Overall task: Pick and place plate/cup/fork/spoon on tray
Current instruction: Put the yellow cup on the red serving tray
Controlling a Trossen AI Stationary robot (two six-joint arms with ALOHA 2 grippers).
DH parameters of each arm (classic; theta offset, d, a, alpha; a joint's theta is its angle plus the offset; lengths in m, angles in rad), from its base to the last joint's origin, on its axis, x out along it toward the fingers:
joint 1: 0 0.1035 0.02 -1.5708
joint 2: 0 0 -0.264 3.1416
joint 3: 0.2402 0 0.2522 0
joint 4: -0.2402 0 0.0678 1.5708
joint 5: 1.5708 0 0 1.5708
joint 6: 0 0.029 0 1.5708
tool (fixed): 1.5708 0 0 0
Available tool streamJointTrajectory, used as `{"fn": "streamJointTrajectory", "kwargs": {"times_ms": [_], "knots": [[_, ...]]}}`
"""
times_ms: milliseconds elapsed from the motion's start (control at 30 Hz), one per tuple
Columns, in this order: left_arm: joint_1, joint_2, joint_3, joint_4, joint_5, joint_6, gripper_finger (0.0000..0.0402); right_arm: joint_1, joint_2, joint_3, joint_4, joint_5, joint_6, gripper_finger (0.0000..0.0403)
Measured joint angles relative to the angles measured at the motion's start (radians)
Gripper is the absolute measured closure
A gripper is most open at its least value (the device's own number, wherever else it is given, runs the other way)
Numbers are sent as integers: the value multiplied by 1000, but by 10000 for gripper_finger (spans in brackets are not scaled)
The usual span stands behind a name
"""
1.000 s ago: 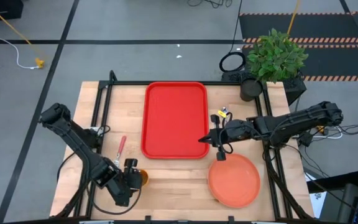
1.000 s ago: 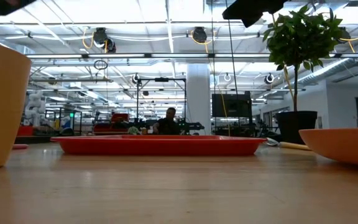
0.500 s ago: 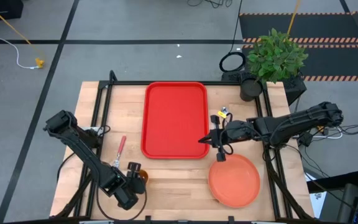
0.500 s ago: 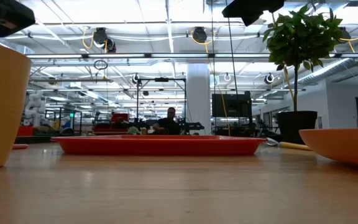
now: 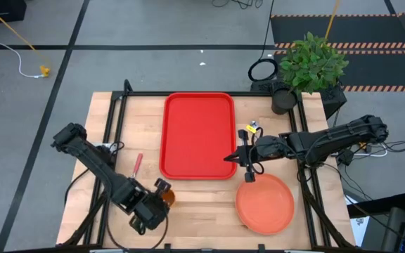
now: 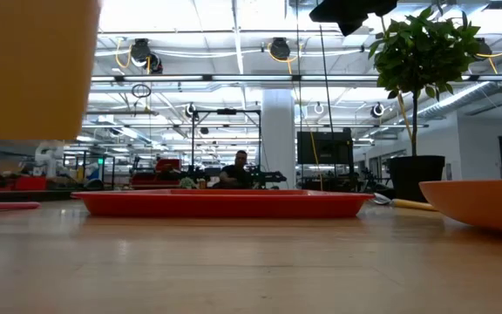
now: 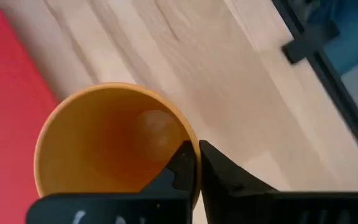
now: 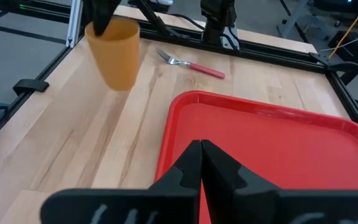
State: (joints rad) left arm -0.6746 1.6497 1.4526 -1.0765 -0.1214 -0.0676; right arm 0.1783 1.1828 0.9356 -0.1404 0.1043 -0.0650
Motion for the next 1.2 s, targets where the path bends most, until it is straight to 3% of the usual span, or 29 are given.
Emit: {"fn": "streamJointTrajectory", "kwargs": {"times_ms": [167, 300, 433, 833, 1067, 1200], "knots": [[71, -1, 178, -159, -99, 185, 387, 0, 0, 0, 1, 0, 0, 403], [175, -2, 246, -267, -112, 323, 394, 0, 0, 0, 1, 0, 1, 403], [311, -10, 266, -339, -132, 390, 387, 0, 0, 0, 0, 0, 34, 403], [825, -14, 257, -306, -164, 520, 383, 0, 0, 0, -14, 0, 139, 403], [1091, -14, 251, -200, -21, 615, 392, 0, 0, -8, -7, 0, 191, 403], [1183, -14, 251, -136, 27, 649, 381, 0, 0, -43, -4, 0, 209, 403]]}}
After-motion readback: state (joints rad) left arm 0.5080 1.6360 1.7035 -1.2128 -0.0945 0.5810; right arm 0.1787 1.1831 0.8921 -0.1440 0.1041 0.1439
